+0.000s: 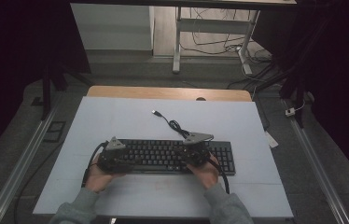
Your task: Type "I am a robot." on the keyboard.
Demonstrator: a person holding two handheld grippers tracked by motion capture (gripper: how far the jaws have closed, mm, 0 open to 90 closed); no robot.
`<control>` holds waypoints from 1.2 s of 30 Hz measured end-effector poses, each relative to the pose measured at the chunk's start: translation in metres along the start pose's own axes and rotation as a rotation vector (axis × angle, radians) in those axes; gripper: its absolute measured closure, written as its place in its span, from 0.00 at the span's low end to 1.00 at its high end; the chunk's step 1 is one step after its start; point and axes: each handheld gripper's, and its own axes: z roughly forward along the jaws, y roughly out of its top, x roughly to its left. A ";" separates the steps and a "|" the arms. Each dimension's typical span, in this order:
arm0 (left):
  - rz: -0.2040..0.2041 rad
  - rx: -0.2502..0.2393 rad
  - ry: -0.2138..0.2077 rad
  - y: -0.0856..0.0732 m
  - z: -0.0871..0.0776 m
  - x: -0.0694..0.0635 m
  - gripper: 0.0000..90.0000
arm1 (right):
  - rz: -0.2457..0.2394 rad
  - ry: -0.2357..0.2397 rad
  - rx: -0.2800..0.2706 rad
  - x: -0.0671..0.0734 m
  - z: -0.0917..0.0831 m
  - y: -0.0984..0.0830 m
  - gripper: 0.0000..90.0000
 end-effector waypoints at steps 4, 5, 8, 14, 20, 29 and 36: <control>0.003 0.005 -0.003 0.000 0.001 0.000 0.34 | 0.003 -0.001 0.022 0.002 0.009 0.005 0.99; 0.002 0.005 -0.004 0.000 0.001 0.000 0.34 | 0.002 -0.001 0.027 0.003 0.012 0.007 1.00; -0.002 0.009 -0.003 -0.001 0.001 0.001 0.34 | 0.009 0.000 0.036 0.004 0.020 0.009 0.99; -0.006 0.011 -0.005 -0.001 0.002 0.002 0.34 | 0.017 -0.003 0.060 0.004 0.030 0.010 0.99; 0.002 0.013 -0.004 -0.001 0.002 0.001 0.34 | 0.015 -0.012 0.068 0.004 0.032 0.012 0.99; 0.003 0.013 -0.005 -0.001 0.002 0.001 0.34 | 0.008 -0.018 0.092 0.005 0.039 0.016 0.99; 0.004 0.009 -0.007 -0.001 0.001 0.001 0.34 | 0.003 -0.032 0.123 0.005 0.045 0.017 0.99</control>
